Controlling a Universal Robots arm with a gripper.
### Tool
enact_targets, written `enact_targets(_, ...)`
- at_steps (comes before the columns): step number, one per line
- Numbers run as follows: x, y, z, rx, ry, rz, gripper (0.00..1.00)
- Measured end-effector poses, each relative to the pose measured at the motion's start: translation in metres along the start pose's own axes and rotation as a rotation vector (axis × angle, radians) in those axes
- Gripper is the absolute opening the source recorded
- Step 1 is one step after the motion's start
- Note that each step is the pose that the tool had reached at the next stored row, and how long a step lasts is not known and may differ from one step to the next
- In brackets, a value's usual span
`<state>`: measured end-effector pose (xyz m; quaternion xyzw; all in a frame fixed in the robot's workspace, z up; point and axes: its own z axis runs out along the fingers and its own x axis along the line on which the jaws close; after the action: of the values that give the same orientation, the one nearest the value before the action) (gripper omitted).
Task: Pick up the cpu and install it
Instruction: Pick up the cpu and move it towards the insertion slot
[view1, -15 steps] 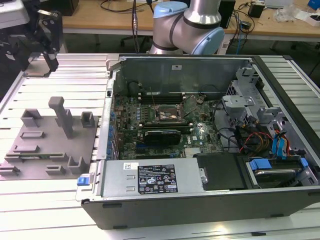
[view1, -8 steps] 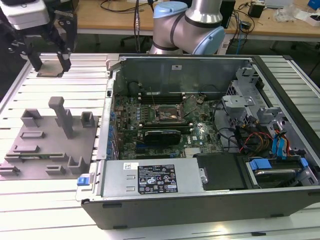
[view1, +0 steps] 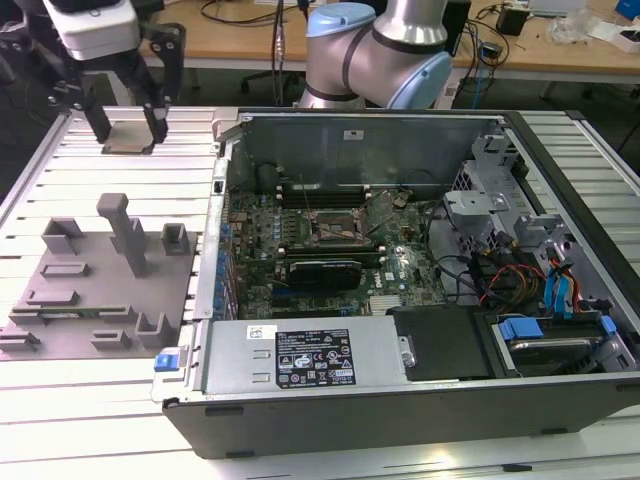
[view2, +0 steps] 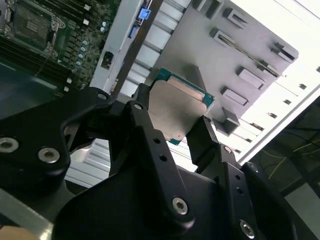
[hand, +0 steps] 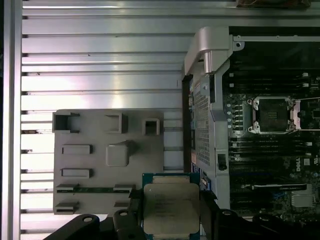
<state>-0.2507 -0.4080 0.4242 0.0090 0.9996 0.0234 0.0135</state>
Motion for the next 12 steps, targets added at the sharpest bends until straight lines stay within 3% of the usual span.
enact_targets(4, -0.0099, 0.0002, 0.0003, -0.0001, -0.0001, 0.0, 0.54)
enact_targets(7, -0.023, 0.0004, 0.0006, 0.0, 0.0, 0.0, 0.54)
enact_targets(12, -0.0356, 0.0006, 0.0011, 0.0, 0.0, 0.0, 0.54)
